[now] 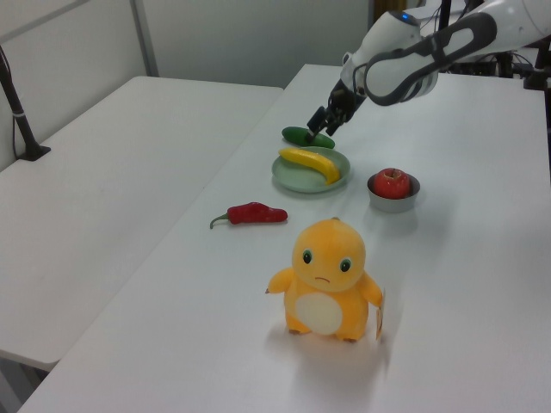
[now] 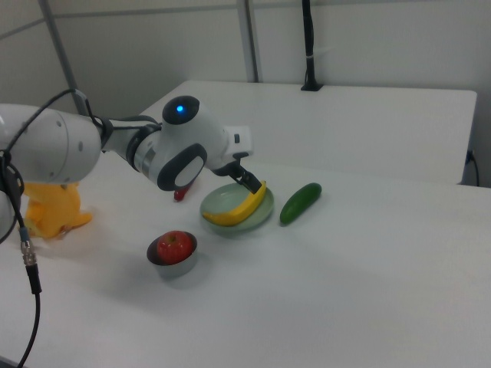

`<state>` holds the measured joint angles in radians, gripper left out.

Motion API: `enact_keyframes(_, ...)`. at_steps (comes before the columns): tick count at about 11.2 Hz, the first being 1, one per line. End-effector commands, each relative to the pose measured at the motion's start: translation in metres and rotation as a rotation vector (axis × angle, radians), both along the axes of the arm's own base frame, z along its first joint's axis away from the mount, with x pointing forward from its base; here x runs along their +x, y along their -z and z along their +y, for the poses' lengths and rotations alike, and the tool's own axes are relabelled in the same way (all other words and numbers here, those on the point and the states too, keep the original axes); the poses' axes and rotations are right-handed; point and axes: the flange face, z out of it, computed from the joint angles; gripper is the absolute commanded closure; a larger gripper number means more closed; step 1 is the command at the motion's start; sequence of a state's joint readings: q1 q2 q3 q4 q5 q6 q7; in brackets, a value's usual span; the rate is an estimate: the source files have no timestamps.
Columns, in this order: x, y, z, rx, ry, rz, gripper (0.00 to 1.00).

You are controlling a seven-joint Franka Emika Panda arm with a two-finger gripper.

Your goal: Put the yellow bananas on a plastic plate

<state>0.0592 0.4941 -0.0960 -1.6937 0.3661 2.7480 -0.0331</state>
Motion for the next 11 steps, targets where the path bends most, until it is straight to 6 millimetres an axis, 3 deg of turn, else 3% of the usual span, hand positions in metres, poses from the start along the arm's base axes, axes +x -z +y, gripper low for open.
enact_keyframes(1,-0.027,-0.062,-0.007,0.052,-0.019,0.076,0.00)
enact_keyframes(2,-0.040,-0.082,-0.019,0.063,-0.029,0.140,0.00)
enact_keyframes(4,-0.068,-0.112,-0.023,0.014,-0.082,0.287,0.00)
enact_keyframes(7,-0.119,-0.148,-0.035,-0.092,0.072,0.551,0.00)
enact_keyframes(11,-0.153,-0.226,-0.045,-0.086,0.155,0.643,0.00)
